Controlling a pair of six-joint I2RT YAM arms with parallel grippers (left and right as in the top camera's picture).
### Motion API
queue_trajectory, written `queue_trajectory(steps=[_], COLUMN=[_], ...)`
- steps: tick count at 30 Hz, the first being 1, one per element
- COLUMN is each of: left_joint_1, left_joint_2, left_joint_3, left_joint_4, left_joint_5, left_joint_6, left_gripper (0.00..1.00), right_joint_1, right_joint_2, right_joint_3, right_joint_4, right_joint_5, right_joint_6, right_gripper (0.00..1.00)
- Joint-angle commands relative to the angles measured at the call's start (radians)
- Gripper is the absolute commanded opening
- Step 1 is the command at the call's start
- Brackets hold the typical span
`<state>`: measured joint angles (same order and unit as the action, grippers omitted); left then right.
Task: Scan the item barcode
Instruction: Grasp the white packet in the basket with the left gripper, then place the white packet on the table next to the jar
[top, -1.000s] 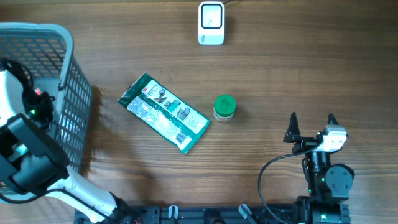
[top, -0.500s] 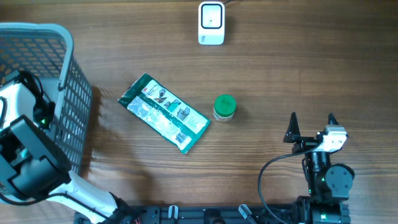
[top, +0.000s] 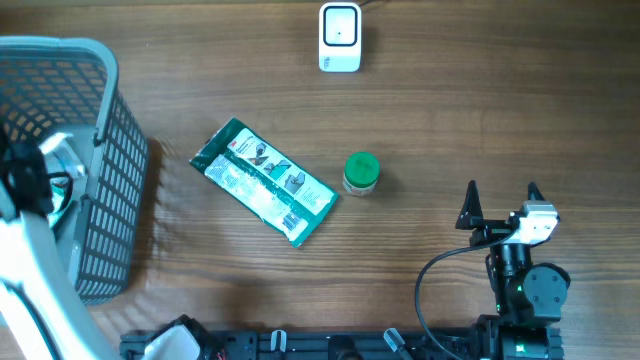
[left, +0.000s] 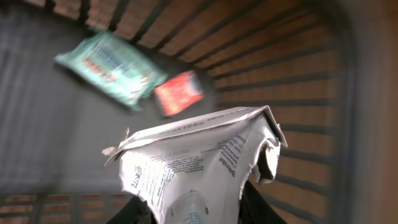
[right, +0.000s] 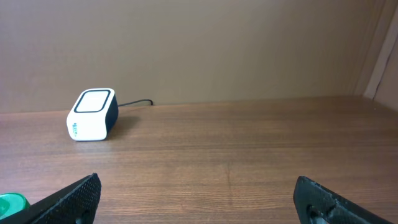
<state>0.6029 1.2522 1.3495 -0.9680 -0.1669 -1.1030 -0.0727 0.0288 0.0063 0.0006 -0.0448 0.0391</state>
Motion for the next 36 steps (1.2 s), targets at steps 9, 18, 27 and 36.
queue_trajectory(steps=[9,18,27,36], left_joint_1=[-0.174,-0.852,-1.145,-1.162], left_joint_2=[-0.420,-0.090,0.519,0.646], left_joint_3=[0.055,-0.011,-0.011,-0.005], left_joint_4=[-0.051,-0.037,0.081,0.193], left_joint_5=[0.584,0.233,0.094,0.121], left_joint_6=[0.080,0.104,0.101,0.141], left_gripper=[0.28,0.28,0.29,1.00], right_joint_1=[0.002,0.002,0.002,0.002], right_joint_2=[-0.004,-0.004,-0.004,-0.004], right_joint_3=[-0.001,-0.001,-0.001,-0.001], right_joint_4=[0.002,0.002,0.002,0.002], right_joint_5=[-0.008,-0.008,-0.008,-0.008], right_joint_6=[-0.011,-0.010,-0.011,-0.011], right_gripper=[1.00,1.00,1.00,1.00])
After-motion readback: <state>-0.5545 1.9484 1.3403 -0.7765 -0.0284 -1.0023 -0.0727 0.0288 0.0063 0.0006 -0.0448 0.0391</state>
